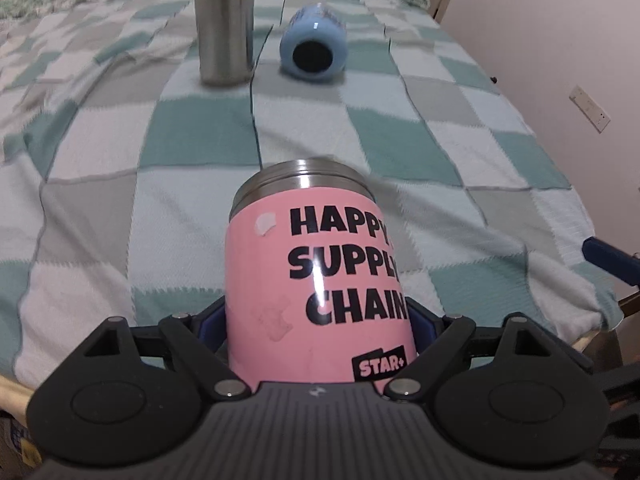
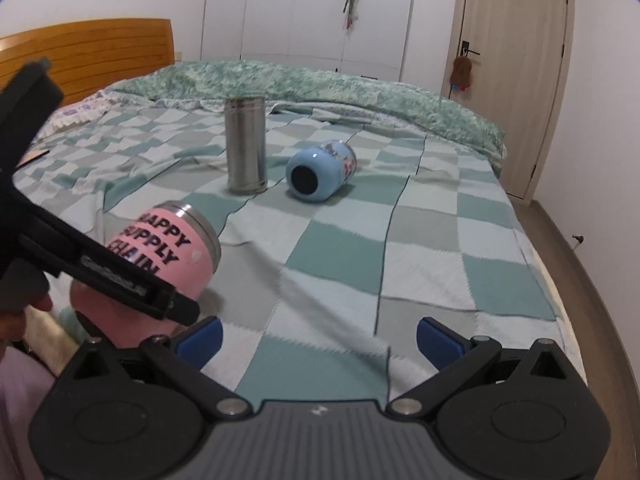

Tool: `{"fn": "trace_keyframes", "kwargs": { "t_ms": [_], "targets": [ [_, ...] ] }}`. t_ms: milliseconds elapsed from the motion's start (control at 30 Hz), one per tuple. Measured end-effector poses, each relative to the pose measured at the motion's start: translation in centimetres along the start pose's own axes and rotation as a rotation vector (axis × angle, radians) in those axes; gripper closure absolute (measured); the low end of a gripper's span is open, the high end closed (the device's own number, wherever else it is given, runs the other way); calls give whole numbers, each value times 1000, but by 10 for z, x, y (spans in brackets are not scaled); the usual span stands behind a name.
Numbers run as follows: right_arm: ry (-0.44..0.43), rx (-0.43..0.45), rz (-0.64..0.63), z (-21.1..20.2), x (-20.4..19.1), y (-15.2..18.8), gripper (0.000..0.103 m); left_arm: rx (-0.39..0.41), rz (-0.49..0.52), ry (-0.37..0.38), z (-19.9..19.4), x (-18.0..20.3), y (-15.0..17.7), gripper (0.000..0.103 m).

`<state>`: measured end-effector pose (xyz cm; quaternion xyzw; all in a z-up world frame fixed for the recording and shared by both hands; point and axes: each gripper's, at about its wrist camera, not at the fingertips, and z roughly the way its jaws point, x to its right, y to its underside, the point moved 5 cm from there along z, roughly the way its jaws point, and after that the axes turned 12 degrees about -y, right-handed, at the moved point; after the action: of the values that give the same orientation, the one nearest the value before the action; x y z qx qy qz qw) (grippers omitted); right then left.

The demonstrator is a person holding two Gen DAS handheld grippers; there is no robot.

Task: Flip cup upright
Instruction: 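Lift the pink tumbler with the right tool and swing it toward the left tool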

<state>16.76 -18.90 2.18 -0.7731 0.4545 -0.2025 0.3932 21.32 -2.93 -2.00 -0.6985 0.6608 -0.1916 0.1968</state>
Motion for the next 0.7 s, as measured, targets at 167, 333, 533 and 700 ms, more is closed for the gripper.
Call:
{"fn": "trace_keyframes", "kwargs": {
  "t_ms": [167, 333, 533, 700],
  "targets": [
    [12, -7, -15, -4, -8, 1, 0, -2, 19, 30, -6, -4, 2, 10],
    [21, 7, -28, -13, -12, -6, 0, 96, 26, 37, -38, -18, -6, 0],
    [1, 30, -31, -14, -31, -22, 0, 168, 18, -31, -57, -60, -14, 0],
    [-41, 28, -11, 4, -59, -38, 0, 207, 6, -65, -52, -105, -11, 0]
  ]
}}
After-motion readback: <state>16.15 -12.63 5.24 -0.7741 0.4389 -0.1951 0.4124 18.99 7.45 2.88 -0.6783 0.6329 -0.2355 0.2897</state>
